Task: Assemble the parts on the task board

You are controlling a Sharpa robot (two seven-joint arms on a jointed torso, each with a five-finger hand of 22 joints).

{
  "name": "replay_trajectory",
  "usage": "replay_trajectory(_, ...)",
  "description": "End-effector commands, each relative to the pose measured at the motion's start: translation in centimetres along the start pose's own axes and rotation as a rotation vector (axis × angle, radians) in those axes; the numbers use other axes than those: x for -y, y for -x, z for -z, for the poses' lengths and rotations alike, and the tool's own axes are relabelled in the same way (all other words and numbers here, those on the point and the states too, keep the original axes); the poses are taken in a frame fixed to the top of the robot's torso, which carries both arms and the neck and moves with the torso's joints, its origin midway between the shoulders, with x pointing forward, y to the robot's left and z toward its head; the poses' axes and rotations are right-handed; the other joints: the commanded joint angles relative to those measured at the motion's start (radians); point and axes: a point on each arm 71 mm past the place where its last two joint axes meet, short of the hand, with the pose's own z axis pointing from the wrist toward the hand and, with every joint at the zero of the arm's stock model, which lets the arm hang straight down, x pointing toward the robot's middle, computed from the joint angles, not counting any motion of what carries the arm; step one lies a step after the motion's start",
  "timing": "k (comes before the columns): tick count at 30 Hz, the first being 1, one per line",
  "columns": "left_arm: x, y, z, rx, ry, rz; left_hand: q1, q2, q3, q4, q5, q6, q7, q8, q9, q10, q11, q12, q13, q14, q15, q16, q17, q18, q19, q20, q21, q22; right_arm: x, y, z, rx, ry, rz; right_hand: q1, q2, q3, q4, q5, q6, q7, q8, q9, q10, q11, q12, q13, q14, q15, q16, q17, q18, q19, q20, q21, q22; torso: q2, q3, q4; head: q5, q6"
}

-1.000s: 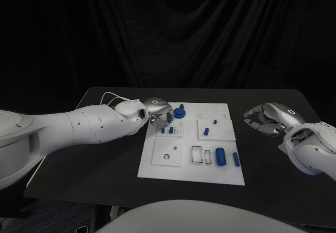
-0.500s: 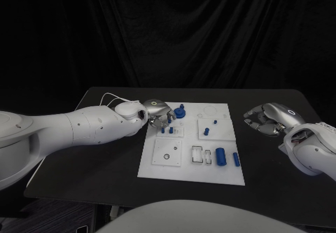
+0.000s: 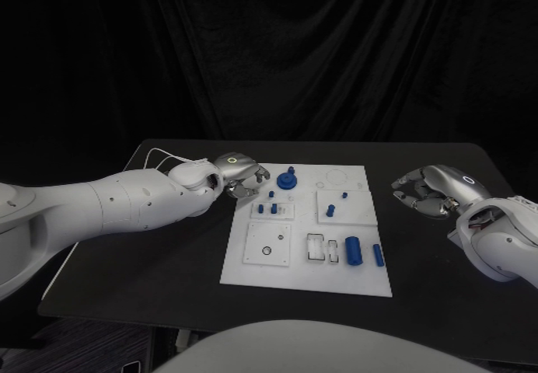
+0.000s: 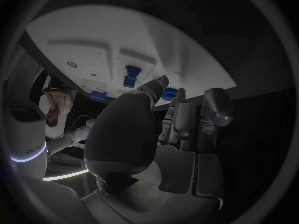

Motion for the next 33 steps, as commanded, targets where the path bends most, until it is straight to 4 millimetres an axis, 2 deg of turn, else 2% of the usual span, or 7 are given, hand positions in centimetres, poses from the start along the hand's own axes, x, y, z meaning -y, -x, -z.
replay_trajectory(1,-0.4,1.0,0.9,0.149,-0.012,-0.019,0.011,-0.001,0.002,0.009,0.011,0.031,-0.004,0.013,-0.003,-0.005,-0.005,0.014,0.004,-0.060,0.002,-0.065,-0.087,0.021,-0.045,0.002,-0.075,0.108,0.0,0.2,0.0,-0.002,-0.007,0.003,-0.001,-0.009,0.005,-0.001,0.005,0.008,-0.002,-0.005,-0.001,0.040,0.003,-0.004,0.177,0.075,0.000,-0.005,0.178,0.019,0.001,-0.007,-0.005,0.151,0.001,-0.0008,-0.0001,0.012,0.000)
replay_trajectory(4,-0.8,1.8,2.7,0.234,-0.024,-0.006,0.004,-0.006,0.019,0.031,0.015,0.088,-0.029,0.031,-0.013,-0.002,-0.016,0.056,0.022,-0.315,0.011,-0.319,-0.389,0.058,-0.214,0.015,-0.350,0.049,-0.3,1.0,-0.2,0.011,0.002,0.006,0.000,-0.009,0.006,-0.002,0.005,0.008,-0.002,-0.005,-0.001,0.033,0.003,-0.008,0.167,0.072,0.000,-0.011,0.170,0.022,-0.005,-0.007,-0.021,0.146,0.001,-0.0015,0.0004,0.014,0.000)
replay_trajectory(8,-1.1,2.6,4.7,0.315,-0.033,0.116,-0.003,-0.009,0.032,0.065,0.024,0.117,-0.048,0.034,-0.028,-0.034,-0.033,0.101,0.045,-0.449,0.031,-0.461,-0.452,0.072,-0.394,0.040,-0.582,0.005,-1.1,2.2,-0.9,0.016,0.021,0.015,0.021,-0.022,0.007,-0.025,0.007,0.062,-0.017,0.027,0.016,0.010,-0.008,-0.020,0.141,0.060,-0.007,-0.033,0.146,0.030,-0.022,-0.010,-0.060,0.136,0.001,-0.0022,0.0010,0.009,0.000)
replay_trajectory(16,-1.2,3.0,6.5,0.333,-0.081,0.675,-0.044,0.096,-0.077,0.185,0.089,0.137,-0.008,0.027,-0.062,-0.340,0.064,0.296,0.152,-0.883,0.146,-0.708,-0.578,0.030,-0.861,0.094,-0.918,-0.104,-3.8,3.5,-3.0,-0.004,0.105,0.081,0.043,-0.051,0.019,-0.065,0.050,0.085,-0.028,0.108,0.086,-0.382,-0.016,-0.309,-0.285,-0.019,-0.013,-0.167,0.011,0.060,-0.112,-0.017,-0.254,0.084,0.002,-0.0050,0.0049,0.003,0.000)
replay_trajectory(20,-0.4,3.0,6.4,0.324,-0.138,0.990,-0.087,0.167,-0.130,0.224,0.202,0.135,0.011,0.029,-0.071,-0.418,0.129,0.302,0.111,-0.951,0.194,-0.775,-0.655,0.019,-0.877,0.125,-0.974,-0.171,-5.0,3.4,-3.7,0.000,0.162,0.128,0.052,-0.066,0.035,-0.080,0.063,0.078,-0.027,0.139,0.114,-0.538,-0.014,-0.460,-0.464,-0.027,-0.012,-0.180,-0.001,0.062,-0.118,-0.018,-0.272,0.083,0.002,-0.0090,0.0144,-0.013,0.000)
replay_trajectory(24,0.7,3.1,6.3,0.324,-0.197,1.275,-0.128,0.229,-0.200,0.225,0.281,0.095,0.034,0.000,-0.112,-0.483,0.161,0.267,0.014,-0.999,0.226,-0.865,-0.765,-0.009,-0.971,0.129,-0.976,-0.298,-5.6,2.7,-4.1,-0.008,0.204,0.188,0.068,-0.099,0.180,-0.095,-0.068,0.026,-0.011,0.150,0.135,-0.648,0.001,-0.625,-0.624,-0.035,-0.002,-0.192,-0.009,0.063,-0.128,-0.011,-0.289,0.091,0.002,-0.0109,0.0229,-0.032,0.007)
replay_trajectory(33,2.5,2.7,6.9,0.332,-0.264,1.600,-0.116,0.266,-0.343,0.223,0.277,-0.055,0.035,-0.009,-0.188,-0.652,0.078,0.150,-0.192,-1.223,0.197,-1.126,-1.005,0.018,-1.133,0.134,-0.986,-0.661,-4.9,0.8,-4.5,-0.036,0.208,0.244,0.032,-0.133,0.286,-0.118,-0.123,-0.026,0.007,0.099,0.120,-0.686,0.020,-0.774,-0.743,-0.027,0.014,-0.181,0.001,0.060,-0.115,0.002,-0.258,0.099,0.004,-0.0259,0.0448,-0.083,0.031)
